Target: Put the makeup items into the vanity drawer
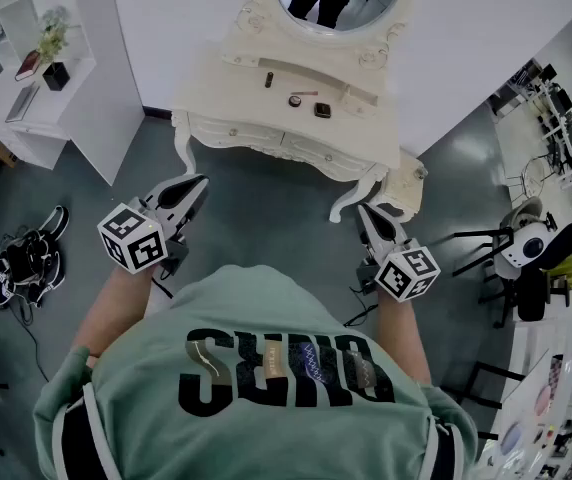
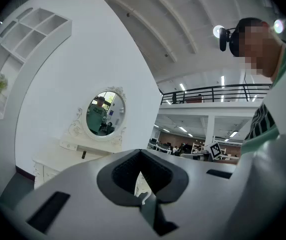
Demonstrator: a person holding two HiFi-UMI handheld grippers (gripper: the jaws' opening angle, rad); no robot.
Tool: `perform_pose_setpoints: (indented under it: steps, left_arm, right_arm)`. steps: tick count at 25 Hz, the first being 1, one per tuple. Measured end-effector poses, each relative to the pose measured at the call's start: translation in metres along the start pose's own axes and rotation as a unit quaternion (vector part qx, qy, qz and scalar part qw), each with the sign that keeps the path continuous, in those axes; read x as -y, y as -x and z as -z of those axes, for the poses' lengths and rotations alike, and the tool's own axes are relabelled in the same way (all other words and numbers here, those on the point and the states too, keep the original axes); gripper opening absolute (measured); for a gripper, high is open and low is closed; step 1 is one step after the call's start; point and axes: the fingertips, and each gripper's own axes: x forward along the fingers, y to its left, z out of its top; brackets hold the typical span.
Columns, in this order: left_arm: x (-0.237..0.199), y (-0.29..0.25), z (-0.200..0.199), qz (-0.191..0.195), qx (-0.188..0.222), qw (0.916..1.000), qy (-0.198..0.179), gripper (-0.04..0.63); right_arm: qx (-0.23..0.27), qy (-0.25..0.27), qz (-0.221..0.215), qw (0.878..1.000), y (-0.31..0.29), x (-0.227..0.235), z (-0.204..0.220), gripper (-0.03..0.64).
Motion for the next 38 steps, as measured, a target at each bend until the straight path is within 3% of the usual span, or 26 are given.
perform_pose_setpoints:
  steps: [21,31,38]
  left_arm:
    - [0.033,-0.034,0.006,0.006,-0.010,0.9999,-0.012,0.000]
    - [0.077,-0.091,0.032,0.010,-0.020,0.9997,-0.010,0.000]
    - [0.094,-0.131,0.043,0.026,-0.040,0.9988,-0.012,0.000]
  right_arm:
    - [-0.001,0.007,0.023,1.000,0.030,0.031,-0.003,0.008]
    - [-0.017,0.028,0.007,0.999,0.073,0.065,0.007,0.009]
    - [-0.029,0.004,0.014,0.999,0.086,0.103,0.022,0.009]
